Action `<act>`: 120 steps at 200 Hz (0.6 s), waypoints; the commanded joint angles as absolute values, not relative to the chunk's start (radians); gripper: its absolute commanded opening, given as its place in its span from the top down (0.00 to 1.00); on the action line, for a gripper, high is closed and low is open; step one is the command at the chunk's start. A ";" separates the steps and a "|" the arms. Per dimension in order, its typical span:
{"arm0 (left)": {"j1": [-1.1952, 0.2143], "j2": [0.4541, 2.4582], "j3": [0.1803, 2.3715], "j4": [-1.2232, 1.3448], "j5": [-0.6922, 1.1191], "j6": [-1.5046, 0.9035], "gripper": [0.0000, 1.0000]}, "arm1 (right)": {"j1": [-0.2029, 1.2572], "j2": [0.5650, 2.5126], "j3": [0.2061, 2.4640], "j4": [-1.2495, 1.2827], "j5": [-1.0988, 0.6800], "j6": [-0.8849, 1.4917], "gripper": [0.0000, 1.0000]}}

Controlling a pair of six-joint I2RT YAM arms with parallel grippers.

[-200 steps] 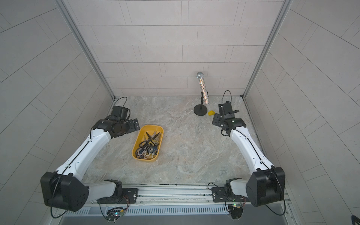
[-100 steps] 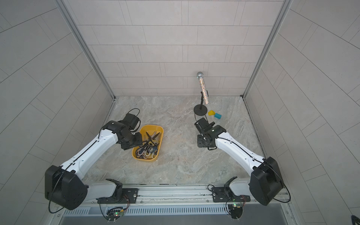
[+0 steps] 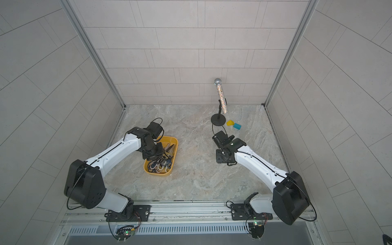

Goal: Take the scissors out of the storage box
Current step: Pick up the scissors from the storage box.

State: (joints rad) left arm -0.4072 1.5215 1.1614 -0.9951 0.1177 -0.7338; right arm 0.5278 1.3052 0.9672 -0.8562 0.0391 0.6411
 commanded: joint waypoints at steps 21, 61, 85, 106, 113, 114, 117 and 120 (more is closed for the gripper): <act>-0.431 1.603 1.205 -0.969 0.088 -0.782 0.61 | 0.532 1.282 0.955 -0.847 0.076 0.633 0.53; -0.453 1.645 1.211 -0.966 0.057 -0.787 0.65 | 0.532 1.299 0.950 -0.833 0.081 0.613 0.53; -0.455 1.654 1.187 -0.947 0.047 -0.793 0.66 | 0.533 1.306 0.938 -0.821 0.076 0.598 0.53; -0.455 1.673 1.177 -0.926 0.058 -0.805 0.67 | 0.532 1.318 0.934 -0.811 0.049 0.580 0.53; -0.454 1.678 1.177 -0.920 0.058 -0.807 0.69 | 0.533 1.323 0.935 -0.810 0.044 0.575 0.53; -0.455 1.679 1.177 -0.919 0.058 -0.808 0.69 | 0.533 1.323 0.936 -0.811 0.044 0.574 0.53; -0.455 1.681 1.176 -0.918 0.058 -0.807 0.70 | 0.532 1.326 0.935 -0.811 0.042 0.573 0.53; -0.455 1.684 1.178 -0.916 0.058 -0.808 0.70 | 0.532 1.328 0.937 -0.811 0.043 0.571 0.53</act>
State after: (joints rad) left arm -0.4522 1.6562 1.1904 -0.9329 0.0776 -0.7937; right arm 0.5285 1.3106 0.9409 -0.8127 0.0479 0.5995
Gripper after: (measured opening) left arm 0.315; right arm 0.473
